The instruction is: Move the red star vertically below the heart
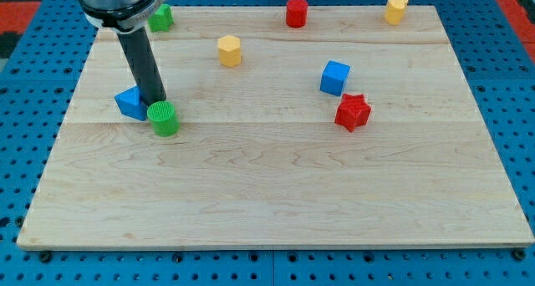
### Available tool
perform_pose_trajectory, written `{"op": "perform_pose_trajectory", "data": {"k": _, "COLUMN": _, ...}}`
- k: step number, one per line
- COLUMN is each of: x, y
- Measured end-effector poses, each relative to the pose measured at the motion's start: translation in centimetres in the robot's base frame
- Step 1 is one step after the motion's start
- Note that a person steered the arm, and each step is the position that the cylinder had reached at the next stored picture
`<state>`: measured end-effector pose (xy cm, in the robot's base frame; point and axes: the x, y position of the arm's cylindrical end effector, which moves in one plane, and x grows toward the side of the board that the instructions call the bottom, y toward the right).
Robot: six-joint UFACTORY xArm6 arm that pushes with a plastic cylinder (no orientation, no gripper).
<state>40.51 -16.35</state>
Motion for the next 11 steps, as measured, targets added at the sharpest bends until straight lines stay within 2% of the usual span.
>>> {"op": "perform_pose_trajectory", "data": {"k": 1, "x": 0.0, "y": 0.0}}
{"op": "perform_pose_trajectory", "data": {"k": 2, "x": -0.3, "y": 2.7}}
{"op": "perform_pose_trajectory", "data": {"k": 4, "x": -1.6, "y": 18.3}}
{"op": "perform_pose_trajectory", "data": {"k": 5, "x": 0.1, "y": 22.0}}
{"op": "perform_pose_trajectory", "data": {"k": 6, "x": 1.1, "y": 25.0}}
{"op": "perform_pose_trajectory", "data": {"k": 8, "x": 3.7, "y": 26.7}}
{"op": "perform_pose_trajectory", "data": {"k": 9, "x": 3.4, "y": 31.7}}
{"op": "perform_pose_trajectory", "data": {"k": 11, "x": 5.3, "y": 36.5}}
